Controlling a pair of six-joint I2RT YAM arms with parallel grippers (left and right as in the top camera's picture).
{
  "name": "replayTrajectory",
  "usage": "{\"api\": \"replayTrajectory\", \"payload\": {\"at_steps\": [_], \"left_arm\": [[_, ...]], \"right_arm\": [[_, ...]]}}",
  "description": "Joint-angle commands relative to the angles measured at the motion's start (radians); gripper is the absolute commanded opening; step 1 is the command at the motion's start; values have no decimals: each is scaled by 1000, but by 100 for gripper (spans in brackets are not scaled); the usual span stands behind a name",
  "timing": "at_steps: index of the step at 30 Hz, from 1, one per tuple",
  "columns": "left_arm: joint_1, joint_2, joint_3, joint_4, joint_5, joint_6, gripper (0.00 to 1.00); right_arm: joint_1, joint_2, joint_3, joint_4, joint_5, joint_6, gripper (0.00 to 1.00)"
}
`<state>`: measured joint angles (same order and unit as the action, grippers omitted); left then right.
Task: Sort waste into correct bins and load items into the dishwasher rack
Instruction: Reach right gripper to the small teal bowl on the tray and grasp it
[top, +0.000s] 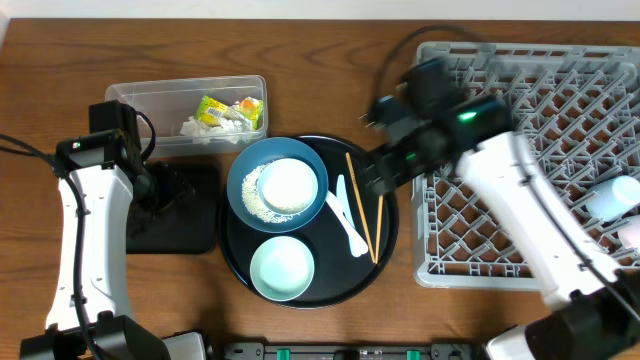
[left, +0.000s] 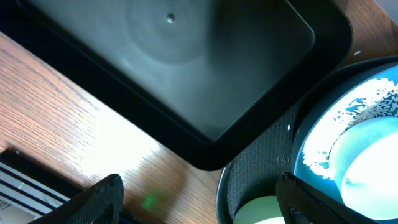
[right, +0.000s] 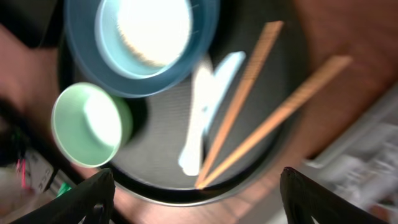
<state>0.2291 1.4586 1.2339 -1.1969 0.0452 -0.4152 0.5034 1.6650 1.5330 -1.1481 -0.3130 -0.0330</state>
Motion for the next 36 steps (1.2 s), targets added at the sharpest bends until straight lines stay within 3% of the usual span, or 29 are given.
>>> {"api": "replayTrajectory", "payload": {"at_steps": [1, 13, 20, 26, 36], "left_arm": [[5, -3, -4, -2, -12, -5, 80], [5, -3, -4, -2, -12, -5, 80], [5, -3, -4, -2, -12, -5, 80], [5, -3, -4, -2, -12, -5, 80], [5, -3, -4, -2, -12, -5, 80]], "right_arm": [[113, 64, 15, 12, 55, 67, 80], [373, 297, 15, 71, 82, 267, 76], [439, 391, 15, 124, 126, 335, 74], [454, 441, 15, 142, 156, 389, 66], [453, 449, 15, 146, 193, 407, 11]]}}
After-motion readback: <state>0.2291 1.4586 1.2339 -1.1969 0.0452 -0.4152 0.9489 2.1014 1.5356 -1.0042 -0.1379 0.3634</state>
